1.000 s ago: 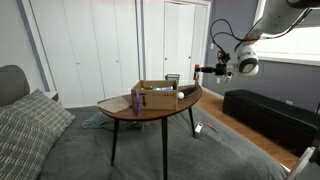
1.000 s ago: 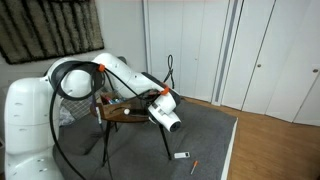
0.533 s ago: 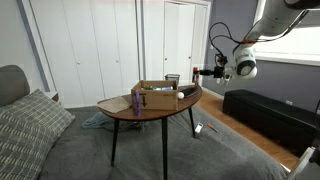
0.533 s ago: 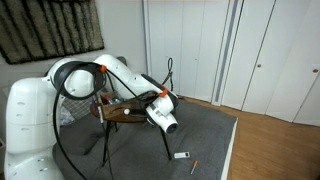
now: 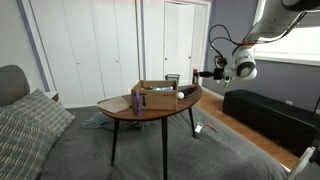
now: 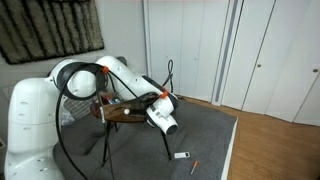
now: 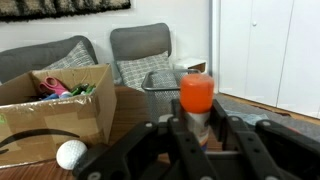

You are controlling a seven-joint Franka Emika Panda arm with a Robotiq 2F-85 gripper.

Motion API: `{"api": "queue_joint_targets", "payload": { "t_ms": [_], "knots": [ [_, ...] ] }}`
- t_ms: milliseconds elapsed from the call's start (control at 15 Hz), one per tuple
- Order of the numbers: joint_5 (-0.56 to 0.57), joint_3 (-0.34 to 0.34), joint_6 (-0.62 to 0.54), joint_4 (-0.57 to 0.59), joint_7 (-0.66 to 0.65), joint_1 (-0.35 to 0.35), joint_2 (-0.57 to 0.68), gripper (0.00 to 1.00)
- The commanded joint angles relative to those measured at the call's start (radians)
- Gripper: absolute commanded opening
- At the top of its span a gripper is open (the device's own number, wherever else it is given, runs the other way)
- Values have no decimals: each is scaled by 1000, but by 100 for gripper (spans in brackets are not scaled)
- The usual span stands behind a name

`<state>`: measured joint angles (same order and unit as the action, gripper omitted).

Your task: Pick up the glue stick from the box and put it on the table

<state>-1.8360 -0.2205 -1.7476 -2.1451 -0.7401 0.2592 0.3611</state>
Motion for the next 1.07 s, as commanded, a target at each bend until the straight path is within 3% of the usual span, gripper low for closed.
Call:
{"api": "queue_joint_targets", "payload": {
  "t_ms": [0,1000],
  "knots": [
    [-25,2,-22,0,47,-2,23,9],
    [-46,-4,-11,-23,163,20,23,9]
  ]
}}
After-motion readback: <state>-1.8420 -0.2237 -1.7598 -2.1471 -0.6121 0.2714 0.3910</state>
